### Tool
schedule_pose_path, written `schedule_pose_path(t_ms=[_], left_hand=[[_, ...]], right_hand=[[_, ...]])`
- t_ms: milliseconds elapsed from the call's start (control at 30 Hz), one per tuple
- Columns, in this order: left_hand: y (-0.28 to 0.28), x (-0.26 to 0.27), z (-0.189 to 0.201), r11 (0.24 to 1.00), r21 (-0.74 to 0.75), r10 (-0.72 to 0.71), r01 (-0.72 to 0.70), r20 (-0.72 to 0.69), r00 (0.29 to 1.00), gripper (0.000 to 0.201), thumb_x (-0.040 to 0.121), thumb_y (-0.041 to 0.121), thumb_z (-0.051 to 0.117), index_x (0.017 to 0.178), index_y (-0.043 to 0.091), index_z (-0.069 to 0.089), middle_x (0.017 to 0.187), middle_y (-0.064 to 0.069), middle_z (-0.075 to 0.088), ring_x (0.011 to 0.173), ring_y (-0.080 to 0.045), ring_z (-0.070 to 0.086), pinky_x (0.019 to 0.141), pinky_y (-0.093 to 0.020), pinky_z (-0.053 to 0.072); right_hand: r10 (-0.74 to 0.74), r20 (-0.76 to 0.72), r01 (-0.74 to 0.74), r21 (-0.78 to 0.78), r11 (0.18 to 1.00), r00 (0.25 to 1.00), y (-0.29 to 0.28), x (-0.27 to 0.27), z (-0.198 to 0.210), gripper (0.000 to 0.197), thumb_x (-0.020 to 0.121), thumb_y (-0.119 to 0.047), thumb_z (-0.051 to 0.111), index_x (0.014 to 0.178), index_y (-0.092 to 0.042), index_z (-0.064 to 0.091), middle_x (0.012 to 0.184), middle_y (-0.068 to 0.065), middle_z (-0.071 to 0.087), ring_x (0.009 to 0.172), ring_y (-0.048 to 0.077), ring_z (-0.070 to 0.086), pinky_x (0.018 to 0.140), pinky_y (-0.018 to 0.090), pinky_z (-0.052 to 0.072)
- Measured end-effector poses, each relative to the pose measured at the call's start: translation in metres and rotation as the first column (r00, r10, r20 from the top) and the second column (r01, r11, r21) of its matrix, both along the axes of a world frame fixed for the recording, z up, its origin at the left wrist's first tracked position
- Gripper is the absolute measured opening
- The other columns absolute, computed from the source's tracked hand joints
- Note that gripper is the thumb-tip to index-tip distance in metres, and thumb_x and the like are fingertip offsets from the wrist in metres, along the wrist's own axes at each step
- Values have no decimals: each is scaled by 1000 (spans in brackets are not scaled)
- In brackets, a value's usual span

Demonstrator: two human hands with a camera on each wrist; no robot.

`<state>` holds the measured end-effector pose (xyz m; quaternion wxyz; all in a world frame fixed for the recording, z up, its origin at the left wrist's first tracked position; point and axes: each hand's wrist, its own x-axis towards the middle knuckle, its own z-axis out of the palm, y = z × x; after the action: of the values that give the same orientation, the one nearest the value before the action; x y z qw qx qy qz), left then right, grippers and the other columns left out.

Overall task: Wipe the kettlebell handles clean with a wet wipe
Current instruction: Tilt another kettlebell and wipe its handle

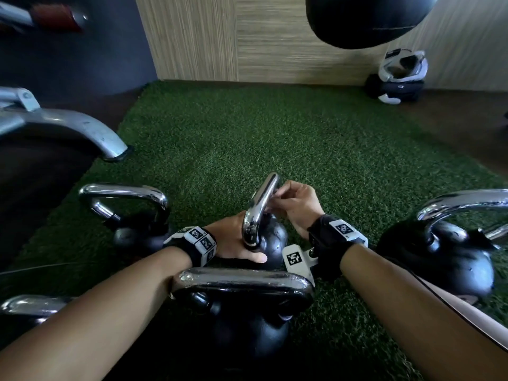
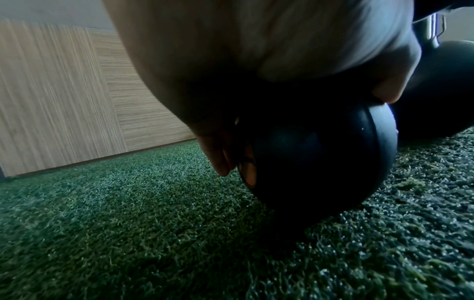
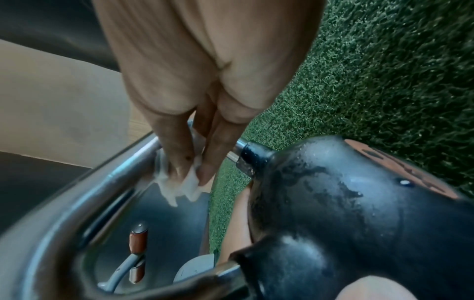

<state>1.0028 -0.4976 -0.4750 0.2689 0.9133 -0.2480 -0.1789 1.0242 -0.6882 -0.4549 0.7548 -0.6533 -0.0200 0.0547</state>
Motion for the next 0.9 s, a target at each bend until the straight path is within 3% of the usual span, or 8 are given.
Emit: schedule_pose_path(t_ms=[133,267,400,533,633,767,833,900], left_hand=[[3,0,-8,998,-51,30,-28,29,999,41,77,35,89,75,38,48,81,17,53,80,26,53,73,3,32],[2,1,-8,998,-57,20,-18,25,999,41,78,33,89,67,51,54,76,16,50,74,25,53,69,4,32],[0,-2,-6,995,-96,12,-13,-18,1000,42,78,34,89,76,62,58,72,15,54,70,17,55,78,-9,41],[-2,-5,-3,990,-142,17,-22,-37,999,39,76,26,91,80,52,62,83,40,63,74,18,58,76,-5,41],[-4,-4,-1,988,-156,2,-5,-17,1000,38,77,16,90,75,33,55,81,44,62,72,19,58,75,-2,40],[-5,-5,1,988,-144,-46,49,25,999,45,80,14,87,69,35,49,74,43,60,69,18,57,71,0,37],[-4,-5,2,989,-143,-43,45,13,999,44,79,14,88,70,34,49,72,42,60,67,17,57,70,0,39],[-4,-5,4,989,-142,-30,31,6,1000,44,78,17,89,72,36,49,72,41,60,67,19,57,69,-2,38]], right_hand=[[-1,112,8,-64,998,994,-2,-5,0,31,81,13,76,74,-7,53,95,21,78,86,32,78,76,44,64],[-187,152,212,-167,963,970,-1,0,-4,33,75,-5,87,71,-18,56,84,16,75,73,29,69,77,57,62],[-300,218,355,-286,890,929,5,5,-3,35,77,-3,83,69,-21,55,67,-2,60,61,14,52,62,43,56],[-316,187,365,-370,855,930,9,9,-4,28,79,-7,82,75,-18,56,79,6,72,66,23,72,68,45,65],[-308,184,359,-475,803,933,14,12,-1,21,79,-4,75,78,-16,58,84,5,71,71,21,69,59,28,58],[-285,222,360,-519,775,933,13,18,3,22,83,1,68,78,-17,55,78,-3,62,65,10,54,45,8,38],[-235,200,308,-548,778,951,13,16,1,25,82,-5,76,80,-17,55,80,-3,61,64,11,56,47,12,45],[-214,137,253,-561,788,967,14,12,-3,28,78,-9,82,85,-16,56,87,2,65,70,19,67,58,30,61]])
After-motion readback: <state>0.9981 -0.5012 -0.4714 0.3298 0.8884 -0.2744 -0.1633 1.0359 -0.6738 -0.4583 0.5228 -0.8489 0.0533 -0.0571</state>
